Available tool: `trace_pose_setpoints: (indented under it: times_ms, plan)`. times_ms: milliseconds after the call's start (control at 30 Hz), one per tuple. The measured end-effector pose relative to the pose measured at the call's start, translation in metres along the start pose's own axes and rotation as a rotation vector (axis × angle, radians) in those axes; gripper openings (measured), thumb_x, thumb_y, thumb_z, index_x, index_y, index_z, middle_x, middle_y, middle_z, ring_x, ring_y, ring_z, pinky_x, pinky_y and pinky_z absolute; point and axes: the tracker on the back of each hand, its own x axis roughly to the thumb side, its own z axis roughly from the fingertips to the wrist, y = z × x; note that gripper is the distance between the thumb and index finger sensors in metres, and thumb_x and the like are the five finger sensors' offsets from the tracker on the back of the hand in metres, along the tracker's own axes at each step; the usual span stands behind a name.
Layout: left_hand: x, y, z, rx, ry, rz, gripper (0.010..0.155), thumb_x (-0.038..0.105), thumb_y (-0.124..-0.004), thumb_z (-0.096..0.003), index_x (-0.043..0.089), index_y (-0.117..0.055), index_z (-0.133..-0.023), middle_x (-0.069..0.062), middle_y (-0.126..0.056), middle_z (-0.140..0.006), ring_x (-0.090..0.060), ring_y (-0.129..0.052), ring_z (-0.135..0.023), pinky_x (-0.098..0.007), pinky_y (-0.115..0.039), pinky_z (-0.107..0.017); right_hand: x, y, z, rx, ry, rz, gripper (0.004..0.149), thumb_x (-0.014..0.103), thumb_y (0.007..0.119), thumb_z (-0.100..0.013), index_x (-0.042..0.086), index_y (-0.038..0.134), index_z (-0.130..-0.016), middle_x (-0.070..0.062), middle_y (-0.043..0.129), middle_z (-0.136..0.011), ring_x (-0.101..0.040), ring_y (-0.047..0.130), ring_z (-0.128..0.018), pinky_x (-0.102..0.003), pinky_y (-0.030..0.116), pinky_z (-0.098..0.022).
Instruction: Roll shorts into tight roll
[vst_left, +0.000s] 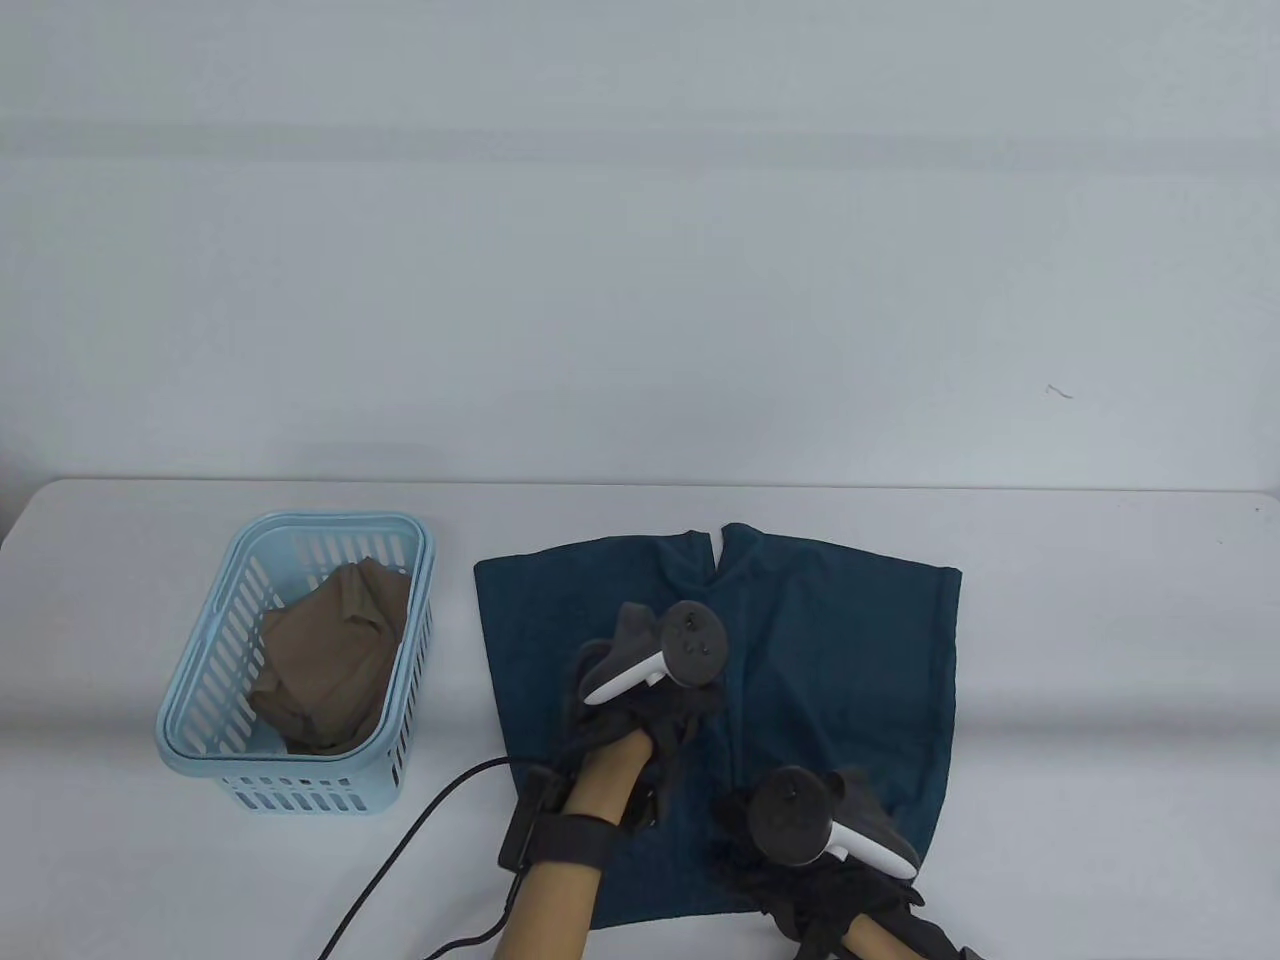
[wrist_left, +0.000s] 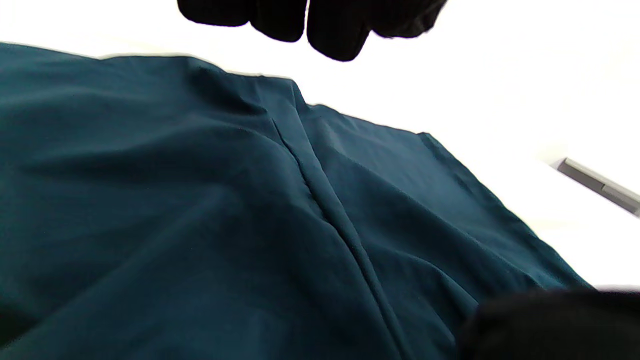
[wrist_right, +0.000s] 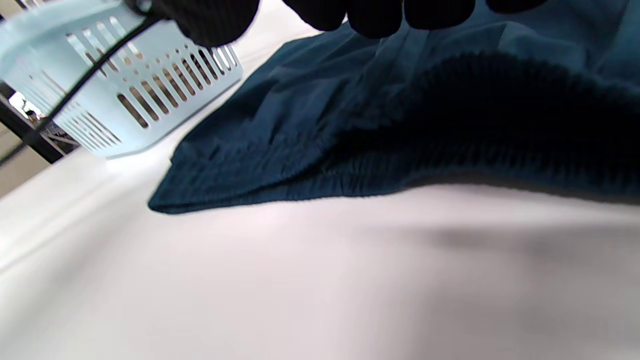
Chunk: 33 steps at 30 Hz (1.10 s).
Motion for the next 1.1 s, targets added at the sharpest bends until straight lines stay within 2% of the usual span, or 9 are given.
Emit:
trace_pose_setpoints:
  times_ms: [133,333,400,500,633,967,1100]
  plan:
    - [0.007,-0.017,-0.031,-0.082,0.029,-0.031,0.056,0.034,-0.061,-0.0557,0.017,-0.052,-0.109,-0.016,-0.039,-0.119,-0.05,-0.042,-0.107,-0.072,-0.028,-0.069,-0.001,0.01,-0.005,0.037,0.007,-0.022,0.07,0.041,0.059,-0.055,0.01,0.033,-0.112,-0.021,0.034,-0.116,-0.051,0.041,-0.103,-0.068,0.041,-0.07]
    - [0.0,-0.052,-0.055,-0.205,0.071,-0.039,0.055,0.034,-0.061,-0.0558,0.019,-0.053,-0.108,-0.015,-0.031,-0.119,-0.049,-0.035,-0.108,-0.068,-0.025,-0.071,-0.003,0.023,-0.01,0.083,0.011,0.005,0.065,0.037,0.057,-0.056,0.01,0.036,-0.112,-0.022,0.033,-0.116,-0.05,0.039,-0.103,-0.068,0.04,-0.07]
    - [-0.002,-0.059,-0.058,-0.224,0.083,-0.039,0.055,0.034,-0.061,-0.0558,0.02,-0.053,-0.108,-0.014,-0.031,-0.118,-0.049,-0.036,-0.107,-0.068,-0.026,-0.071,-0.002,0.025,-0.01,0.092,0.007,0.033,0.064,0.037,0.057,-0.056,0.011,0.04,-0.111,-0.022,0.032,-0.115,-0.05,0.035,-0.103,-0.068,0.039,-0.07]
    - [-0.005,-0.066,-0.057,-0.235,0.081,-0.061,0.055,0.034,-0.06,-0.056,0.023,-0.044,-0.107,-0.012,-0.027,-0.116,-0.045,-0.031,-0.107,-0.068,-0.027,-0.071,-0.001,0.029,-0.009,0.15,0.0,0.072,0.067,0.037,0.058,-0.056,0.009,0.034,-0.111,-0.023,0.024,-0.115,-0.051,0.029,-0.103,-0.068,0.035,-0.071]
    - [-0.005,-0.071,-0.054,-0.262,0.069,-0.159,0.057,0.034,-0.06,-0.0562,0.025,-0.036,-0.108,-0.01,-0.022,-0.116,-0.042,-0.029,-0.108,-0.068,-0.027,-0.072,0.001,0.03,-0.009,0.151,0.003,0.079,0.067,0.037,0.058,-0.056,0.008,0.034,-0.111,-0.023,0.024,-0.115,-0.051,0.028,-0.103,-0.068,0.034,-0.071]
    - [0.0,-0.073,-0.051,-0.239,0.106,-0.221,0.057,0.033,-0.059,-0.0563,0.025,-0.035,-0.107,-0.011,-0.025,-0.116,-0.042,-0.034,-0.108,-0.068,-0.03,-0.072,-0.006,0.023,-0.009,0.133,0.027,0.045,0.063,0.037,0.058,-0.055,0.005,0.045,-0.108,-0.023,0.034,-0.113,-0.049,0.035,-0.101,-0.068,0.038,-0.07]
    - [0.004,-0.073,-0.052,-0.229,0.122,-0.257,0.057,0.033,-0.061,-0.056,0.024,-0.036,-0.107,-0.014,-0.029,-0.115,-0.044,-0.039,-0.106,-0.068,-0.037,-0.072,-0.012,0.018,-0.008,0.125,0.05,0.034,0.06,0.037,0.058,-0.055,0.006,0.05,-0.106,-0.022,0.038,-0.112,-0.048,0.039,-0.101,-0.068,0.04,-0.07]
